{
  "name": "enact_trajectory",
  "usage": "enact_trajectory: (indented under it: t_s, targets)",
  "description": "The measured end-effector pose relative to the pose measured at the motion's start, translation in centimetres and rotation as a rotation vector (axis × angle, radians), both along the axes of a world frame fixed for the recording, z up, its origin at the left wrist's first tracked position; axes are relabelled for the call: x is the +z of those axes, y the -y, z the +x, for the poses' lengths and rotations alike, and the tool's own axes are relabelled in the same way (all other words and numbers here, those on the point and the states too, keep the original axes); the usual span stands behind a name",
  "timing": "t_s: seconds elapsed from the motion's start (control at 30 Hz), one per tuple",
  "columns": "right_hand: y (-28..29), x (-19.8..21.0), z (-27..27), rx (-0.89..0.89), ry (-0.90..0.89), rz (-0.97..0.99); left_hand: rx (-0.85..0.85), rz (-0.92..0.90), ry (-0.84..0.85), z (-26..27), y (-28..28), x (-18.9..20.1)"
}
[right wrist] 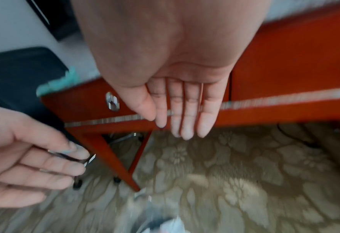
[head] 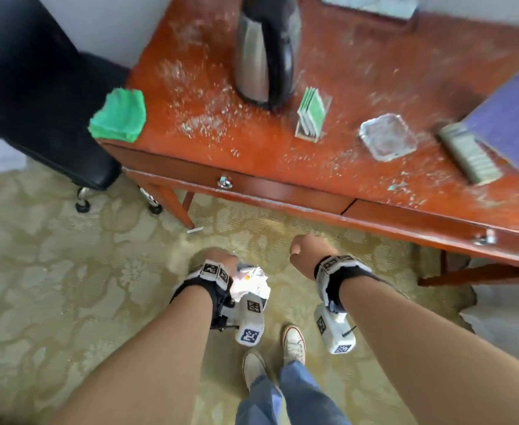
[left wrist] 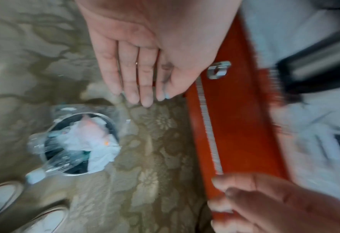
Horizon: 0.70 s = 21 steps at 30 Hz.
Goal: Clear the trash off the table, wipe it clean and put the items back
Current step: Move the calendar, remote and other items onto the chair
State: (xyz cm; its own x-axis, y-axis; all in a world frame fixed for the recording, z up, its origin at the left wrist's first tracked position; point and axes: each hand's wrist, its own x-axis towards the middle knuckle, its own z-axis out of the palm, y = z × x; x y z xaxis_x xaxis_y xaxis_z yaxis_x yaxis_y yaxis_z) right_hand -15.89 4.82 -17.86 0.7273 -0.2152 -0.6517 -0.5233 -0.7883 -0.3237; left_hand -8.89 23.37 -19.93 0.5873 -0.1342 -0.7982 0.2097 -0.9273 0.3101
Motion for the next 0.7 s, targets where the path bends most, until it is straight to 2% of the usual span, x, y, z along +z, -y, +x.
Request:
enact_trajectory:
  t_s: [0.03,0.07,0.2,0.33,0.4,0.47,0.7]
  targets:
    - [1.2,3.3,0.2,-0.028,0.040,-0.018,0.005,0.008,0.041,0.2,1.6,3.2]
    - [2.4,6.7,0.3,-0.051,0.086,-0.045,0.083,-0.122,0.135,1.0,3.1,5.9]
    - [7.7,19.1,-1.1,-0.161,0.264,-0.164,-0.082,-0.274,0.375,1.8,10.2,17.6]
    - [13.9,26.5,-4.8,-0.329,0.364,-0.263,-0.345,-0.338,0.531,0.7,17.1,25.9]
    - [16.9,27.8,-7.4,-0.415,0.355,-0.313,-0.444,-0.321,0.578,0.2,19.9,27.7]
    - [19.8,28.1,-10.0,-0.492,0.312,-0.337,-0.472,-0.349,0.599,-0.5,22.4,28.5]
    - [30.3,24.5,-13.7,-0.556,0.147,-0.365,-0.653,-0.234,0.644,-1.7,30.8,25.1]
